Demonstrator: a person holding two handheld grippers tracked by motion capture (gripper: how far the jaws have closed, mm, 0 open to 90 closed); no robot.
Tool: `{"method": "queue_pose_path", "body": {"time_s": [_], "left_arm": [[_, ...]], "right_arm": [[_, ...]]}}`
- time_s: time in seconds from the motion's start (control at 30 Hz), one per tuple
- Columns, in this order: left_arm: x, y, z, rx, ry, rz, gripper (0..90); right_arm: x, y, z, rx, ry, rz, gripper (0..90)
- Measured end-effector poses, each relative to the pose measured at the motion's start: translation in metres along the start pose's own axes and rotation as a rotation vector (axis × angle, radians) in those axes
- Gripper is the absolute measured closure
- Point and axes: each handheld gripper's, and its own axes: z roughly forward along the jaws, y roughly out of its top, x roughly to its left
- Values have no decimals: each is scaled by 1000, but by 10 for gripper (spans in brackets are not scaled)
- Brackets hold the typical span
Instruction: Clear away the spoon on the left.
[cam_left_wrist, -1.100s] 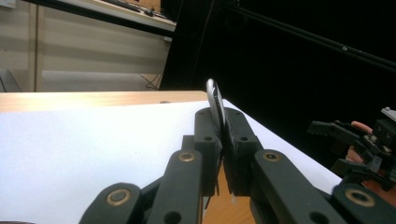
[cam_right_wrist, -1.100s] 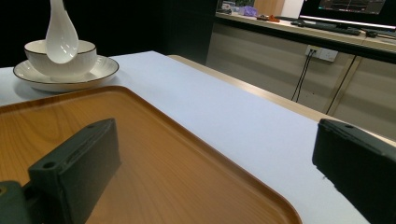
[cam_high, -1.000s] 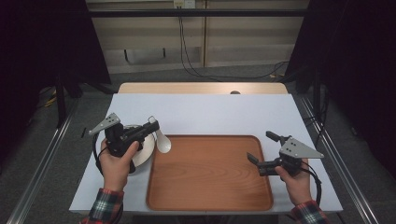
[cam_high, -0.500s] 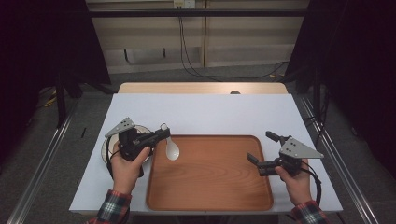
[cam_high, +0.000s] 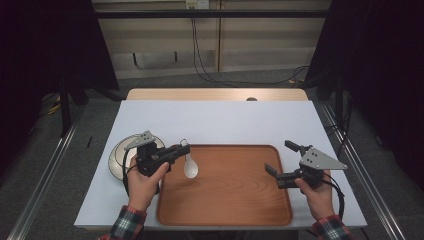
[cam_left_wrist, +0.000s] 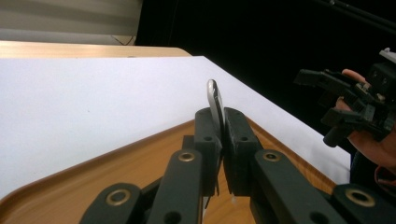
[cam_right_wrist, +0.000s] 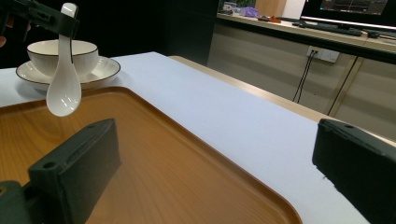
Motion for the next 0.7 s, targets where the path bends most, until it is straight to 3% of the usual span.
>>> {"method": "queue_pose_path", "body": {"time_s": [0.1, 0.7], "left_arm": [[-1, -3, 4, 12, -23, 4, 849], [-5, -14, 14, 62, -34, 8, 849]], "right_arm": [[0, 0, 0, -1, 1, 0, 3], [0, 0, 0, -3, 4, -3, 3]]}}
